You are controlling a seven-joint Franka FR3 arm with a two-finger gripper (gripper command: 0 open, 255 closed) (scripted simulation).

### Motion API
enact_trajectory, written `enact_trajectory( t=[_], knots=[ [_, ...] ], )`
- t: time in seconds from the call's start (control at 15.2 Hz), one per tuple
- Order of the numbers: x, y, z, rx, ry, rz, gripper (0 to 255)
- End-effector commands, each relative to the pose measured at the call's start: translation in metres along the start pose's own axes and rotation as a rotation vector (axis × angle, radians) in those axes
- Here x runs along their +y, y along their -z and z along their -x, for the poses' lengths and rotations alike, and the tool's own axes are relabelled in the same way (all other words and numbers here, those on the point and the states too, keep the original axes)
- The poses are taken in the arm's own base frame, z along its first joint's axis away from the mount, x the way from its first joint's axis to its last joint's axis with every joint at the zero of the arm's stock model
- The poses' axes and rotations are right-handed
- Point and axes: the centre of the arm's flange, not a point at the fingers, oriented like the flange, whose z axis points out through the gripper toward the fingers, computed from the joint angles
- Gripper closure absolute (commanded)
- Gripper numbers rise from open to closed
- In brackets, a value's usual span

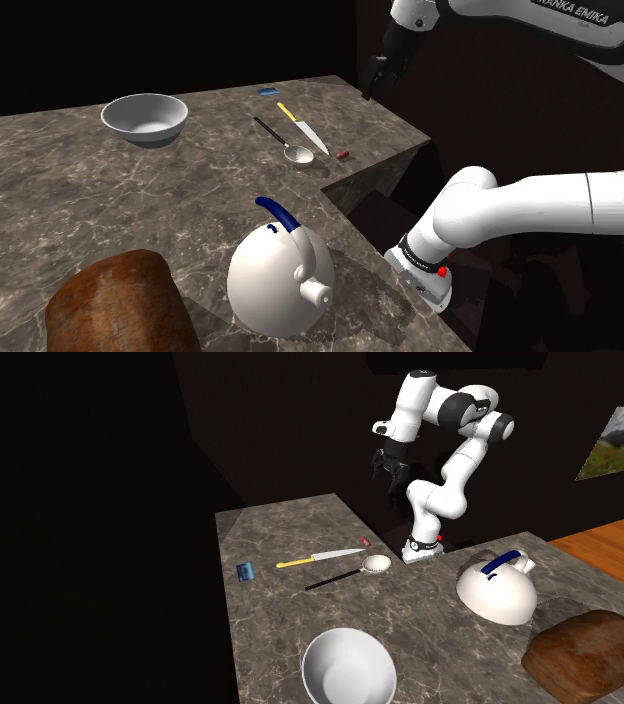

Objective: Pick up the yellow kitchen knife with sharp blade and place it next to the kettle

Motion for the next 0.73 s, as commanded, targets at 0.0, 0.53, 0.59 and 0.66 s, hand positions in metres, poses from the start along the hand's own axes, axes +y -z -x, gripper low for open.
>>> enact_trajectory(
  t=[0.0, 0.53, 0.59, 0.66],
  knots=[
    [0.000, 0.000, 0.000, 0.000, 0.000, 0.000, 0],
    [-0.003, -0.061, -0.101, -0.091, 0.014, -0.014, 0],
    [-0.003, -0.069, -0.113, -0.102, 0.016, -0.016, 0],
    [-0.004, -0.077, -0.125, -0.113, 0.018, -0.018, 0]
  ],
)
